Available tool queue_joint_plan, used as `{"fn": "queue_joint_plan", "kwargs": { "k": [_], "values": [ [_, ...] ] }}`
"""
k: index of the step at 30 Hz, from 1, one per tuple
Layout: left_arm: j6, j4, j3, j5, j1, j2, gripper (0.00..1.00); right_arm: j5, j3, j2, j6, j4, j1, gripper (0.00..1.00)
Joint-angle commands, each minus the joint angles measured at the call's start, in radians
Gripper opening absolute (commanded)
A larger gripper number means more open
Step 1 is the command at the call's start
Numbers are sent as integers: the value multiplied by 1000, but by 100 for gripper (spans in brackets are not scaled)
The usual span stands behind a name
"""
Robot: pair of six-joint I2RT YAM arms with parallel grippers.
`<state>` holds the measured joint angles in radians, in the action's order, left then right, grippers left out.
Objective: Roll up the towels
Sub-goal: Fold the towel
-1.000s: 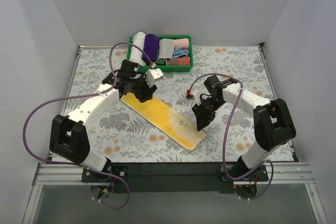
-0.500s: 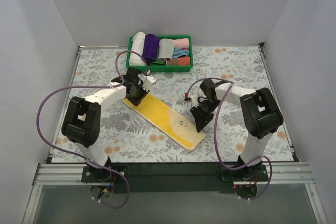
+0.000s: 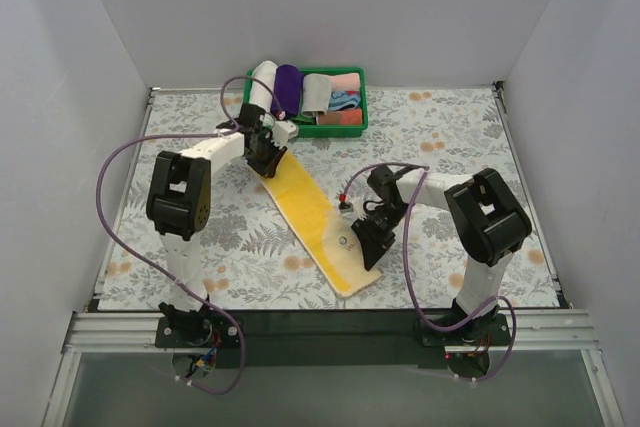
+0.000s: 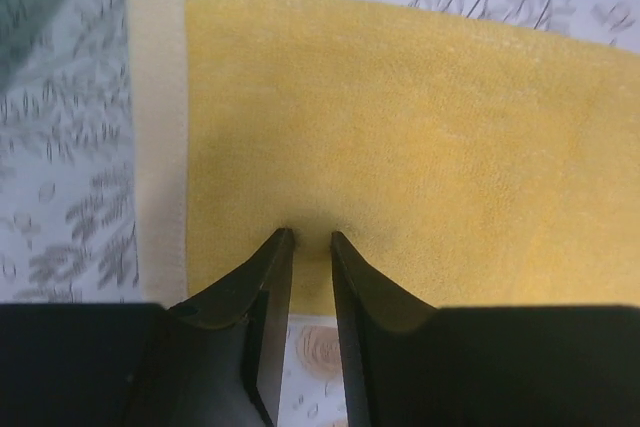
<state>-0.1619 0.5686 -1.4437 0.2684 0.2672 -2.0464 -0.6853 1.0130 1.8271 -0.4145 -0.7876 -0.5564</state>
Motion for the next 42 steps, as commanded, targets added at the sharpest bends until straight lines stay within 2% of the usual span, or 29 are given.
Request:
{"fn": "queue_joint_plan", "kwargs": {
  "k": [1,8,13,15,18,23,26,29,30,32,33,35,36,39,42],
  "values": [
    [32,13,-84,181,38,-83,22,-83,-19,32,-37,7,-52,28],
    [1,40,-316,308,101,-253,27,-144,-1,41,-47,-5,-100,34],
    [-10,77,-409,335,102,-249,35,-178,15,12,-69,-36,-111,38],
    [-4,73,-394,330,95,-174,40,-178,28,-23,-73,-51,-106,38],
    [-16,22,-279,364,63,-5,44,-195,36,-109,-73,-58,-77,37],
    [48,-10,-40,354,69,356,46,-237,16,-248,-53,-53,79,37],
    [136,28,118,275,156,532,48,-238,24,-299,-30,-64,183,40],
    [157,82,251,200,292,648,48,-212,13,-313,-35,-91,248,40],
    [157,95,320,148,381,672,48,-206,9,-316,-38,-101,259,40],
    [196,97,383,100,478,728,48,-186,-11,-319,-41,-105,283,40],
    [199,94,410,86,565,742,48,-180,-16,-321,-43,-107,291,40],
    [180,83,469,42,654,756,47,-166,-17,-319,-43,-102,309,39],
    [174,73,482,31,743,756,46,-166,-14,-318,-40,-104,317,39],
    [122,22,540,-18,887,738,43,-155,-10,-308,-37,-104,334,39],
    [94,-31,589,-28,925,712,36,-149,-16,-302,-41,-104,346,39]
  ]
}}
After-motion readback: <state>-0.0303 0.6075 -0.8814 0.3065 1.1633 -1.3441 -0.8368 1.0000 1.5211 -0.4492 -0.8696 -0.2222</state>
